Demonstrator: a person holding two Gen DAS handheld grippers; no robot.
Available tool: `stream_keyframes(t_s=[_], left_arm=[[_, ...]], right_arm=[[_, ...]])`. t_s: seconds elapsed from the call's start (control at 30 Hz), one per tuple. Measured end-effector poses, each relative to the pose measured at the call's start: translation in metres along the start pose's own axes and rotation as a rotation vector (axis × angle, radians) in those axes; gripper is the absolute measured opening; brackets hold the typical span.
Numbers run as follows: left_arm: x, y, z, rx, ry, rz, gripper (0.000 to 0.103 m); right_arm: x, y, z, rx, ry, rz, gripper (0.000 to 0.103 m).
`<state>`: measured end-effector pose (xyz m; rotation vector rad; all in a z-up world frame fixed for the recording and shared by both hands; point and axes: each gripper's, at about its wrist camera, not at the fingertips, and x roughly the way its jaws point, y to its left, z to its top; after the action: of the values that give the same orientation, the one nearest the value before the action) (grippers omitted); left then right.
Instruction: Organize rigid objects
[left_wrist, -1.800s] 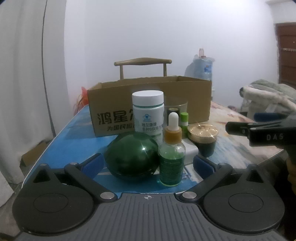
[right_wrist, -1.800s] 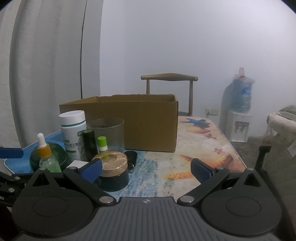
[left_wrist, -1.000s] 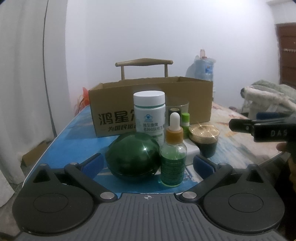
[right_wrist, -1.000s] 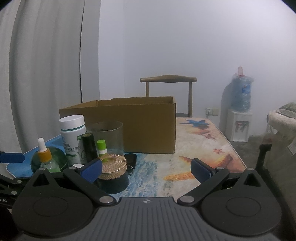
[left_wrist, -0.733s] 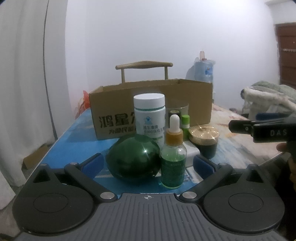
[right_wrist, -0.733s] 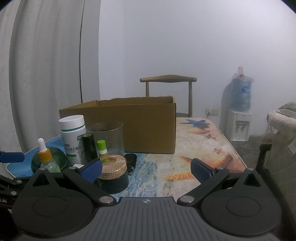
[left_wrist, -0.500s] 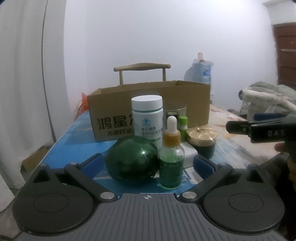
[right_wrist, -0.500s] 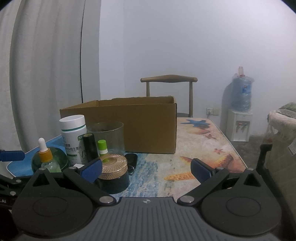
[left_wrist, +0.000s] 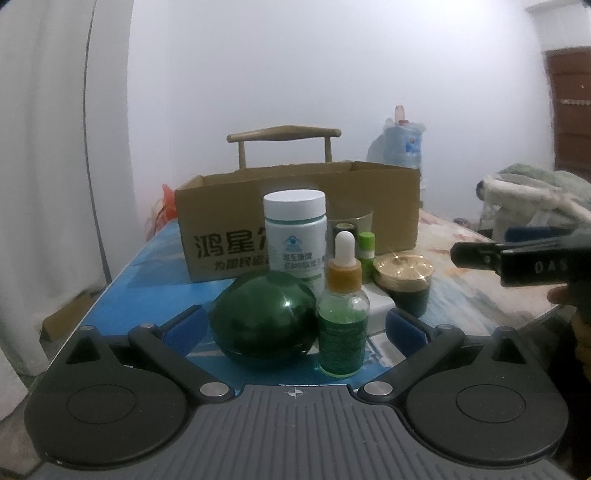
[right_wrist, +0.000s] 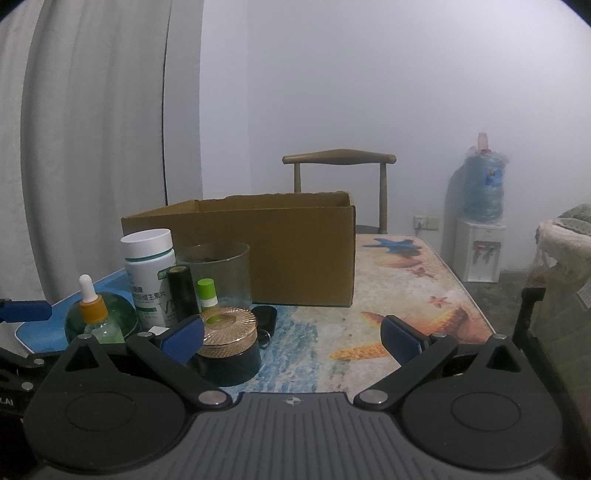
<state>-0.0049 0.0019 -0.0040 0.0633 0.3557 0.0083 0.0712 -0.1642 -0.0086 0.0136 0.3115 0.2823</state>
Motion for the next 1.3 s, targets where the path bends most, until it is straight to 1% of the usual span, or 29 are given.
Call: stream_keyframes(t_s=[0.2,0.37,0.57,0.83,1.03,1.1,1.17,1.3], left_arm=[[-0.0003,-0.0010,-0.0008,0.008,-0.009,-0.006,0.103],[0.0007,-0.0031,-0.0021,0.017,-0.005,-0.027,0.103],[-0.0052,-0.0040,-0.0023,0.024,-0.050,-0.042,0.103],[0.0004,-0.0060,-0.0042,0.036,-0.019,-0.051,0.101],[0.0006,-0.0084,-0.0059,0.049,-0.014,-0.053,0.096],[0.0005,-0.0071,-0.0059,0.040,-0.013,-0.043,0.092],[0.0012,-0.0051,-0.0056,0.030,-0.012,-0.037,0.091],[0.0002,-0.0056,-0.0062,0.033,-0.017,-0.034,0.090]], right_arm=[[-0.0010,-0.0014,0.0006,0.006,-0.004,0.014,0.103],[-0.0030,-0.0011,0.0009,0.003,-0.010,0.032,0.103],[-0.0040,0.0011,0.0013,-0.002,-0.013,0.048,0.103],[-0.0056,0.0021,0.0031,0.001,-0.026,0.085,0.103],[-0.0077,0.0015,0.0036,0.007,-0.032,0.110,0.103],[-0.0079,0.0028,0.0034,0.004,-0.030,0.113,0.103],[-0.0071,0.0050,0.0027,-0.007,-0.024,0.111,0.103],[-0.0086,0.0080,0.0030,-0.014,-0.028,0.135,0.103]])
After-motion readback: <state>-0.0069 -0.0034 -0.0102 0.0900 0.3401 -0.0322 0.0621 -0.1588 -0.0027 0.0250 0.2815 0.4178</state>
